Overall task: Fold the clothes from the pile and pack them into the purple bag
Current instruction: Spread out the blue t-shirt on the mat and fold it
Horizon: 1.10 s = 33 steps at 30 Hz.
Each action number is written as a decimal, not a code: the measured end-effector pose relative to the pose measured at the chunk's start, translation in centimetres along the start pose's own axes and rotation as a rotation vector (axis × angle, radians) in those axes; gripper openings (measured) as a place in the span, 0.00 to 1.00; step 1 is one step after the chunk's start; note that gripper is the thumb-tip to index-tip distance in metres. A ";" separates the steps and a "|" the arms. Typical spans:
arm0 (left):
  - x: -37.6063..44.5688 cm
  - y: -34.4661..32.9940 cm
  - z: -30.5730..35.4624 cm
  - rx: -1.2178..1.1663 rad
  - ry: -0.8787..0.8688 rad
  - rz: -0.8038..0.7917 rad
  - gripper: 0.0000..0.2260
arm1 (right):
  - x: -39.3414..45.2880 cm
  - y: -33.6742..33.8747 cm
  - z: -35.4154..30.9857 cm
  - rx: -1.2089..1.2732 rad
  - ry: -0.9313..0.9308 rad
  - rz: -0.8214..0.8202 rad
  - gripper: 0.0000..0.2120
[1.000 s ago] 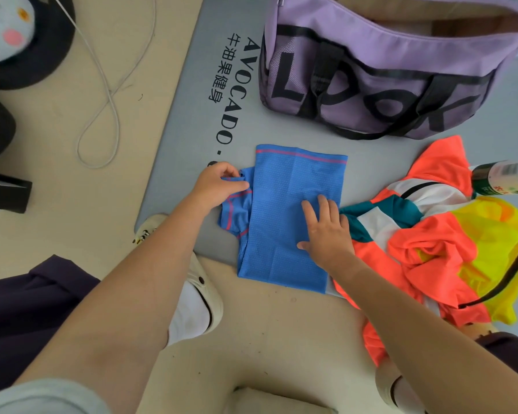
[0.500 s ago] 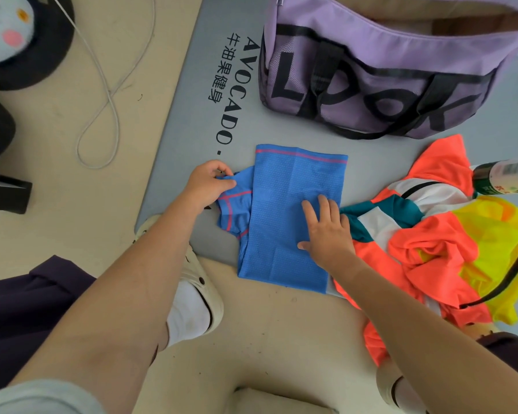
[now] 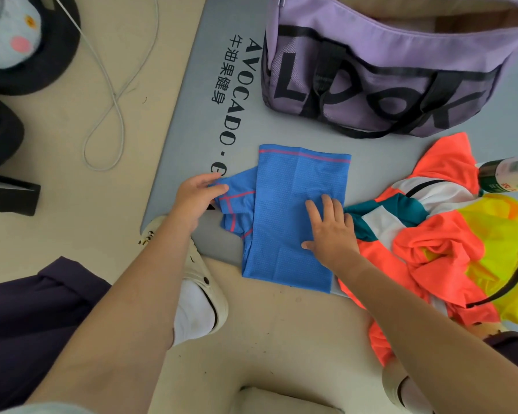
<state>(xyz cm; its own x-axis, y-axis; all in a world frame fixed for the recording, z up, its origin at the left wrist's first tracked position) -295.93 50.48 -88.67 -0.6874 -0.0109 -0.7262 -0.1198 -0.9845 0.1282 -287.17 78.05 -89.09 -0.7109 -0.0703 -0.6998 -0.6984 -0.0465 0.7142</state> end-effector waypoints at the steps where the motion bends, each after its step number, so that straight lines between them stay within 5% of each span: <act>1: -0.3 -0.3 0.0 -0.053 -0.010 0.036 0.18 | 0.0 0.0 0.0 -0.001 0.000 -0.002 0.47; 4: -1.1 -1.3 -0.5 -0.158 0.035 0.160 0.16 | 0.0 0.0 0.0 0.000 0.000 0.000 0.47; 10: -2.3 -2.7 -2.1 0.049 0.133 -0.104 0.04 | -0.1 0.0 0.0 0.001 0.002 0.001 0.47; 14: -1.8 -2.4 -2.1 0.055 0.130 -0.033 0.01 | -0.1 -0.1 0.1 0.006 0.005 0.004 0.47; 23: -2.2 -3.1 -3.8 0.222 0.104 0.121 0.14 | 0.1 -0.3 0.2 0.009 0.012 0.003 0.47; 27: -2.5 -2.8 -3.8 0.184 0.109 0.030 0.08 | 0.0 -0.1 0.1 0.008 0.008 0.006 0.47; 33: -3.6 -3.6 -2.1 0.099 0.005 -0.002 0.19 | -0.4 1.4 -0.3 0.046 0.030 -0.040 0.46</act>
<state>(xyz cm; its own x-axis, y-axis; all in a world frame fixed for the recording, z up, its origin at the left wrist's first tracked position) -291.47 53.69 -87.92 -0.6838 -0.0098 -0.7296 -0.1919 -0.9623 0.1927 -287.81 77.75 -87.82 -0.6804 -0.0989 -0.7262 -0.7295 -0.0036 0.6840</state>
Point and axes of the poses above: each hand's wrist, its own x-axis towards the middle knuckle, its own y-axis out of the back of the hand, z = x × y, the point moved 1 cm from there along x, towards the middle knuckle, and after that the axes turned 11 degrees about -z, right-handed, at the moved point
